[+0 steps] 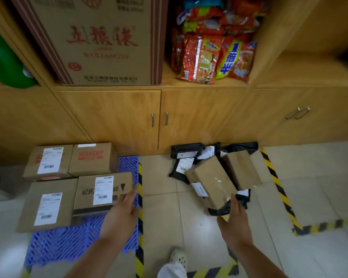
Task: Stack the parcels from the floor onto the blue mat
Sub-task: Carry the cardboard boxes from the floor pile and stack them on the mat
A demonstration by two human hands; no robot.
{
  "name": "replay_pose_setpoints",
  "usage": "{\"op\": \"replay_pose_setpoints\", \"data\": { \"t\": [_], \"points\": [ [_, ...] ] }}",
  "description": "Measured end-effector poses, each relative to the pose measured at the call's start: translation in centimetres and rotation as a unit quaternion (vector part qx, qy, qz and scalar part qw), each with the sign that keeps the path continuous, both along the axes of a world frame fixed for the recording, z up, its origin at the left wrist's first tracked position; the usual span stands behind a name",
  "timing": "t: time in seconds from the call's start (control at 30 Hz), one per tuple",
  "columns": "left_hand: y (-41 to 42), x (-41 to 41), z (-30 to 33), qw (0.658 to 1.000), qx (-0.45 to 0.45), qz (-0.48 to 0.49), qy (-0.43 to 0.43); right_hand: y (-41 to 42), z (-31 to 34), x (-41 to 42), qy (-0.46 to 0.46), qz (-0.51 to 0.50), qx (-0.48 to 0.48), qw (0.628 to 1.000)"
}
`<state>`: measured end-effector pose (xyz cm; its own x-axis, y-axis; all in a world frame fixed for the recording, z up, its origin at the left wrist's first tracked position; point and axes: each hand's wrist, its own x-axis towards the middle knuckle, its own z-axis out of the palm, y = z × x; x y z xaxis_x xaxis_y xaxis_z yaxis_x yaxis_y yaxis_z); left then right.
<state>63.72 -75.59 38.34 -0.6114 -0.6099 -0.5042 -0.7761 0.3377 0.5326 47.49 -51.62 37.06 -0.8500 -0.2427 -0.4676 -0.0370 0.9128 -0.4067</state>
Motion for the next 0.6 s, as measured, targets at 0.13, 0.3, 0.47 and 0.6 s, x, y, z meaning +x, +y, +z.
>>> {"op": "replay_pose_setpoints", "data": {
  "t": [0.13,0.3,0.47,0.6],
  "points": [
    [6.5,-2.8,3.8,0.999,0.017,-0.030,0.010,6.5,4.9,-1.0,0.001,-0.061,-0.005,0.998],
    [13.0,-7.6,7.3,0.996,0.000,-0.081,0.026,14.1,9.5,-5.0,0.004,-0.096,-0.025,0.995],
    [19.8,-13.8,8.8,0.996,-0.036,-0.084,0.017,22.3,10.5,-11.1,-0.005,-0.100,-0.041,0.994],
    [26.1,-18.7,8.5,0.997,-0.017,-0.069,0.044,27.5,10.3,-16.3,-0.016,-0.077,-0.041,0.996]
  ]
}}
